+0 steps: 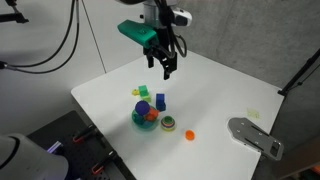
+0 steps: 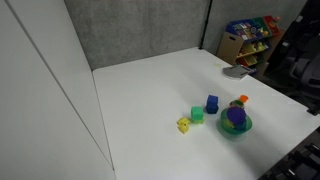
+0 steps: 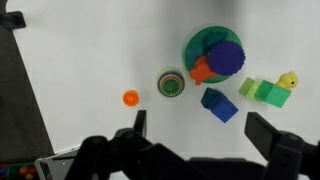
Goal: Put the orange object inside the green object
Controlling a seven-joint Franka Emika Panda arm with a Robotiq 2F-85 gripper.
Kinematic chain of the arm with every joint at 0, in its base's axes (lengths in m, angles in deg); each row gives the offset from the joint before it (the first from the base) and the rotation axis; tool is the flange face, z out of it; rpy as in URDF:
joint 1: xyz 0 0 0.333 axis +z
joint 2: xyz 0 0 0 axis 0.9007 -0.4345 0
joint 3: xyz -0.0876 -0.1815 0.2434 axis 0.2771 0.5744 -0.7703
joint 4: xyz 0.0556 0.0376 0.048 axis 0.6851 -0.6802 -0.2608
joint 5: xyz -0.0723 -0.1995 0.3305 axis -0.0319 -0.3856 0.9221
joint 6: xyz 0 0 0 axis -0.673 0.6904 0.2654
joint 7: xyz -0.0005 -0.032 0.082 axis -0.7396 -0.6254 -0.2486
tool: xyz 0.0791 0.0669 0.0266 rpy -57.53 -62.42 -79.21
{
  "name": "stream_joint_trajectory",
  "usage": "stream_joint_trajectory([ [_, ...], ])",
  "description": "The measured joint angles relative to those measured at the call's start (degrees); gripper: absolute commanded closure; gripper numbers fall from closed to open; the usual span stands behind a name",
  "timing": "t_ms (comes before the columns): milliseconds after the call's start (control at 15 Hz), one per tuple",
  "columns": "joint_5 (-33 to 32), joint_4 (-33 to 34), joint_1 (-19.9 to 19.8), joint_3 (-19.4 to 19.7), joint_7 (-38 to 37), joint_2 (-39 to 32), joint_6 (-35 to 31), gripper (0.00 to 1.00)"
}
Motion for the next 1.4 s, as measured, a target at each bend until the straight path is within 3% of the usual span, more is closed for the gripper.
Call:
stream_joint_trajectory([
  [733, 0.08, 11.21, -5.21, 4.20, 2.90, -21.32, -8.90, 0.00],
  [1400, 0.08, 21.41, -9.52, 4.10, 6.92, -40.30, -16.99, 0.00],
])
